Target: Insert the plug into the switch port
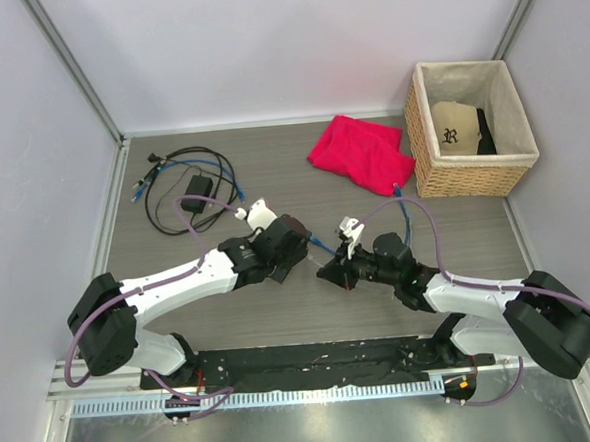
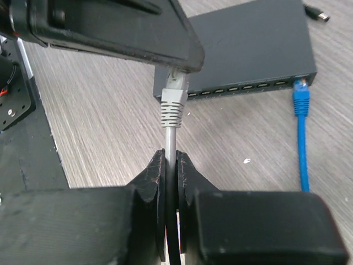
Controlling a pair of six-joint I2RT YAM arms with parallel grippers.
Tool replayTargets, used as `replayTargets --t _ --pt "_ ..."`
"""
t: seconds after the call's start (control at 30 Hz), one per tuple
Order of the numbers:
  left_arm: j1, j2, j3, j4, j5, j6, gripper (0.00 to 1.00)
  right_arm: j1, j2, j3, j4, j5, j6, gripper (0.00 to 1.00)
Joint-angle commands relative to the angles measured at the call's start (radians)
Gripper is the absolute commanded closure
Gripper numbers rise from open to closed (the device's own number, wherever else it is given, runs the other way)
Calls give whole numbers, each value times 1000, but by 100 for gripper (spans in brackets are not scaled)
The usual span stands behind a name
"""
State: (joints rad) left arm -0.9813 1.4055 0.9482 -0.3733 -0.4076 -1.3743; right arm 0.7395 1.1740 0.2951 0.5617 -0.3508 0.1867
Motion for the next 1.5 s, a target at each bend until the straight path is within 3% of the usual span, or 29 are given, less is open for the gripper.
replayTargets --t 0.0,0.17,0.27,0.43,0.6,0.8,1.03,1.1,1.13,1.17,1.27,1.37,1.47 --pt "-3 -7 18 39 15 -9 100 -2 -5 38 32 -19 -10 83" --pt "-3 -14 -2 54 20 -29 100 -2 -33 55 24 12 -1 55" --pt "-3 -13 1 48 16 -40 100 9 -56 73 -3 68 -23 46" --pt "-2 -11 4 39 7 -42 100 79 -100 78 -14 231 -91 46" --pt "-3 -13 11 33 3 -45 100 152 -94 101 -36 396 -156 51" --pt "-3 -16 14 24 0 -42 100 210 -33 134 -34 477 -208 59" --pt "-3 -22 15 20 -2 -40 100 228 21 153 -28 490 -211 84" --pt "0 -25 15 20 -5 -34 99 230 26 154 -37 495 -210 96" --pt "3 -23 15 19 -8 -29 96 228 26 153 -39 500 -207 99" --pt "7 -25 17 16 -8 -20 76 228 29 151 -43 504 -207 99" --pt "50 -25 21 10 -7 79 44 228 42 160 -63 510 -211 99" --pt "136 -23 20 -1 -1 214 24 218 91 176 -82 513 -219 99" --pt "240 -11 23 25 47 392 11 196 151 188 -65 475 -210 99"
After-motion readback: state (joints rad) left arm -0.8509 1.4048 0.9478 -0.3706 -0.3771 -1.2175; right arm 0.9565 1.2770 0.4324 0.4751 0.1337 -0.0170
